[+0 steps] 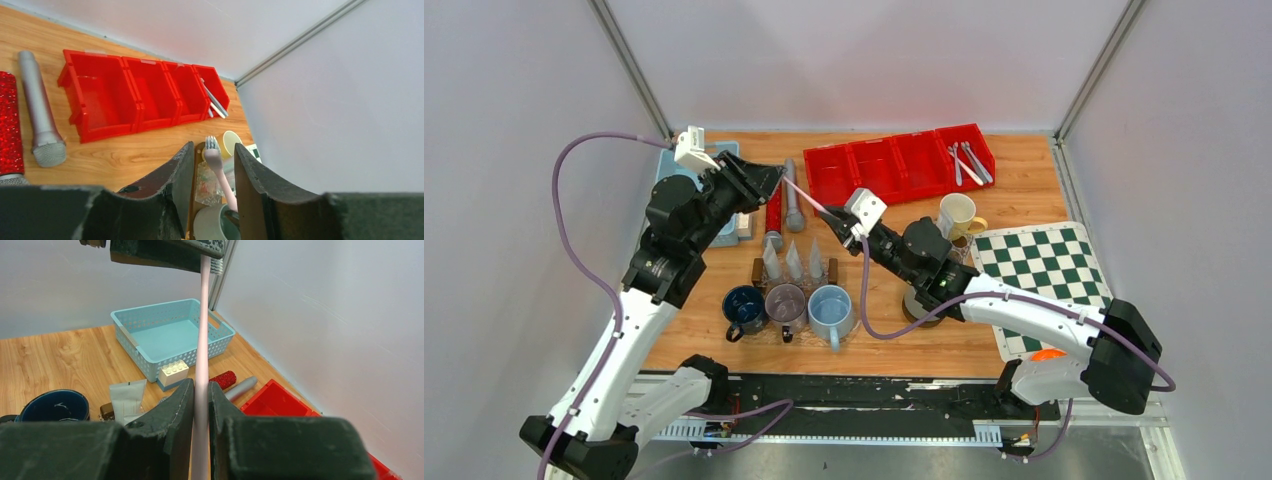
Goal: Prepare toiletry sets of a toothbrush and toothpaste on the tray
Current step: Place the toothbrush in the cup.
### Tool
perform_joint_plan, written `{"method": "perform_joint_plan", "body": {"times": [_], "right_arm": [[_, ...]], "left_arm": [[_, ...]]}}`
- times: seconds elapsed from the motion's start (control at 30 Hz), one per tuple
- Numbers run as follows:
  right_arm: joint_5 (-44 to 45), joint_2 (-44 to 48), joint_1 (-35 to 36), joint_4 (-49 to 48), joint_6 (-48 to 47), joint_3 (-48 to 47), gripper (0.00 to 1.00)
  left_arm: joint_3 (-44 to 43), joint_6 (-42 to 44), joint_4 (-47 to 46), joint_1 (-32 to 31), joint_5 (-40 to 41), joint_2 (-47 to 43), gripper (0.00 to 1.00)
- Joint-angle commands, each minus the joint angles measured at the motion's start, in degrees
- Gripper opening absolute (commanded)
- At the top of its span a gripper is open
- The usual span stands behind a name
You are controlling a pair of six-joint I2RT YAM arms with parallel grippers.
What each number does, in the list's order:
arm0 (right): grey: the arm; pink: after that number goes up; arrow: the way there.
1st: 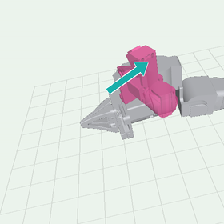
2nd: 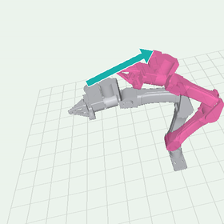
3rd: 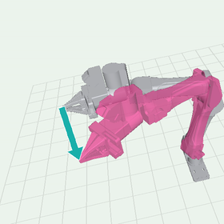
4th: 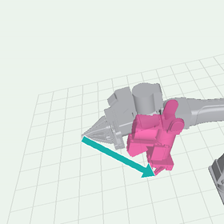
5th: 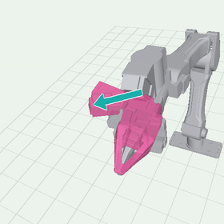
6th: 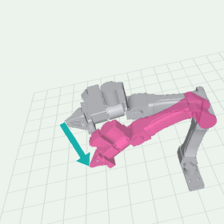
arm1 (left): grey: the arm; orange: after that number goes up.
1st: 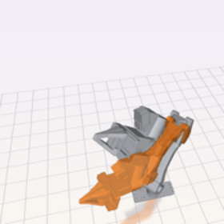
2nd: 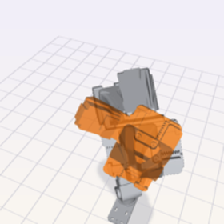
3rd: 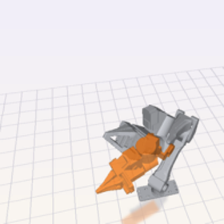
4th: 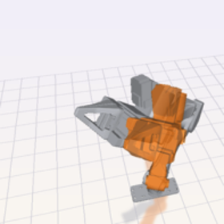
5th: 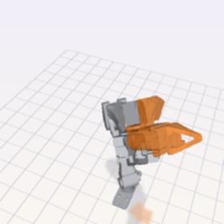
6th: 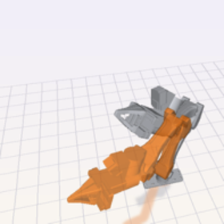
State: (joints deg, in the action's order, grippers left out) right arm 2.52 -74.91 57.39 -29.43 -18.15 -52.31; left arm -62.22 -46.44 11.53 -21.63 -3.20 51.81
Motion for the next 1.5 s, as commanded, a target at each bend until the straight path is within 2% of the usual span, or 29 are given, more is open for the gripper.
{"method": "perform_joint_plan", "body": {"times": [0.0,0.2,0.33,0.37,0.43,0.5,0.6,0.73,0.83,0.93,1.13,1.47], "right_arm": [[0.3,-0.2,0.5,-3.2,-0.5,0.2,0.0],[0.3,-0.4,0.5,-3.4,-0.6,0.3,0.0],[-0.3,-0.5,0.5,-3.4,-0.9,0.6,0.0],[-0.5,-0.4,0.5,-3.5,-0.9,0.7,0.0],[-1.0,-0.5,0.5,-3.2,-0.6,0.9,0.1],[-1.5,-0.5,0.5,-2.6,0.0,0.6,0.21],[-1.6,-0.7,0.5,-1.1,1.0,-0.3,0.44],[-1.6,-0.1,0.5,-0.9,2.2,-0.2,0.67],[-1.0,0.7,0.4,-1.8,2.8,0.4,0.79],[0.5,1.2,0.5,-2.2,3.0,0.6,0.85],[4.1,1.5,0.4,-3.0,2.5,0.7,0.91],[8.9,2.5,0.3,-6.0,0.5,2.0,0.93]], "left_arm": [[0.6,-2.9,-4.7,0.5,-3.1,0.2,0.41],[0.9,-3.7,-5.1,0.6,-4.0,0.1,0.29],[1.7,-3.5,-5.3,0.7,-3.5,-0.9,0.16],[1.9,-3.3,-5.3,0.7,-2.9,-1.1,0.09],[2.2,-2.6,-5.3,0.7,-1.8,-2.1,0.01],[2.4,-1.7,-5.1,0.7,-0.1,-3.4,0.0],[2.6,0.4,-4.2,0.7,2.4,-6.0,0.0],[3.6,5.3,-2.2,0.7,8.7,-10.0,0.0],[4.6,8.9,1.3,0.7,12.6,-13.4,0.0],[4.9,14.2,5.7,0.7,18.0,-17.3,0.0],[6.9,21.3,16.2,0.7,28.4,-25.5,0.0],[15.4,18.8,27.0,0.7,37.0,-36.5,0.0]]}}
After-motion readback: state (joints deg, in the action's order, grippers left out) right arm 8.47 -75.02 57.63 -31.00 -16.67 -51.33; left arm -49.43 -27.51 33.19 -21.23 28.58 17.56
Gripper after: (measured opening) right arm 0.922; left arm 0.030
